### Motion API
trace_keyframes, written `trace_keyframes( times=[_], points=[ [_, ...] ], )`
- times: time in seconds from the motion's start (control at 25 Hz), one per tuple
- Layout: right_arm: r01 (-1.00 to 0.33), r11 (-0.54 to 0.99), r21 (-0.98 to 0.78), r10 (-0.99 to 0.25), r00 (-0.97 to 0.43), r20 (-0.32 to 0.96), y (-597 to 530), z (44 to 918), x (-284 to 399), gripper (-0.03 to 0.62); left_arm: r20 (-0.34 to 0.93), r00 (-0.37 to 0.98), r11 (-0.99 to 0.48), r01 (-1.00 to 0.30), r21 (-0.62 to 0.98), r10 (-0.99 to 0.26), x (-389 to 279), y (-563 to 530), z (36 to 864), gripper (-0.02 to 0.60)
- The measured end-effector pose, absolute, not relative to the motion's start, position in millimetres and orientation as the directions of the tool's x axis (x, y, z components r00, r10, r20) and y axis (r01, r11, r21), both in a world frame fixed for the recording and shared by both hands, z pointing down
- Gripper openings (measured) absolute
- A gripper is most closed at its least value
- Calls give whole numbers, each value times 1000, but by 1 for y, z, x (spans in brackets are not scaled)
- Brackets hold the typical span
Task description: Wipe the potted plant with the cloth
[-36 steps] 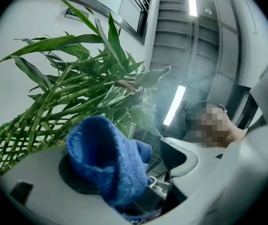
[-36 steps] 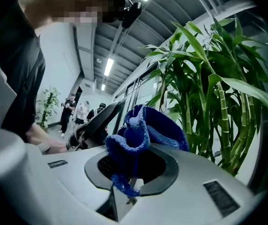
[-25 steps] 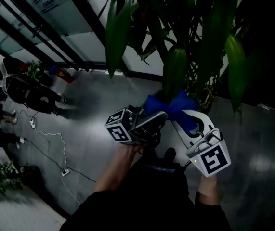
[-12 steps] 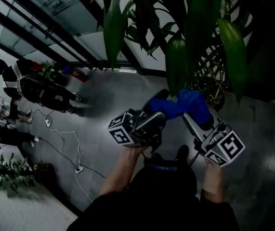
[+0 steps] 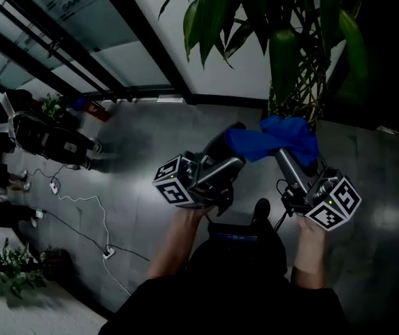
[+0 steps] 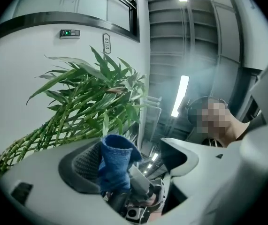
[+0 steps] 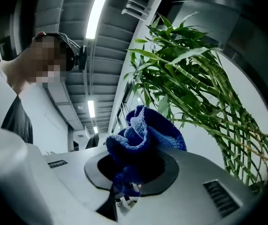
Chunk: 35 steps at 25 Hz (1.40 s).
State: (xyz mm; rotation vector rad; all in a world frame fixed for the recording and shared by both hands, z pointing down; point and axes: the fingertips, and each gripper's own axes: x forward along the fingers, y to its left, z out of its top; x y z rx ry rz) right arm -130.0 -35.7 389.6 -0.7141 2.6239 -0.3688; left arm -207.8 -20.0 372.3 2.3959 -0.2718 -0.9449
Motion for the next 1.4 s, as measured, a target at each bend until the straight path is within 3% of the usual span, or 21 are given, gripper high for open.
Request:
trace_keyframes(
  times=[0.44, 0.76, 1.4],
  points=[
    [-610, 717, -338, -695, -659, -287, 140, 385, -198, 89, -607, 765, -844, 167, 509, -215, -294, 141, 378, 373],
    [-647, 707, -286, -706, -621, -341, 216, 353, -178, 89, -624, 770, -855, 229, 465, -133, -277, 213, 352, 368],
    [-573, 763, -299, -646, -666, -372, 270, 329, -39, 89, -610, 769, -877, 143, 458, -193, -148, 266, 316, 368]
  ],
)
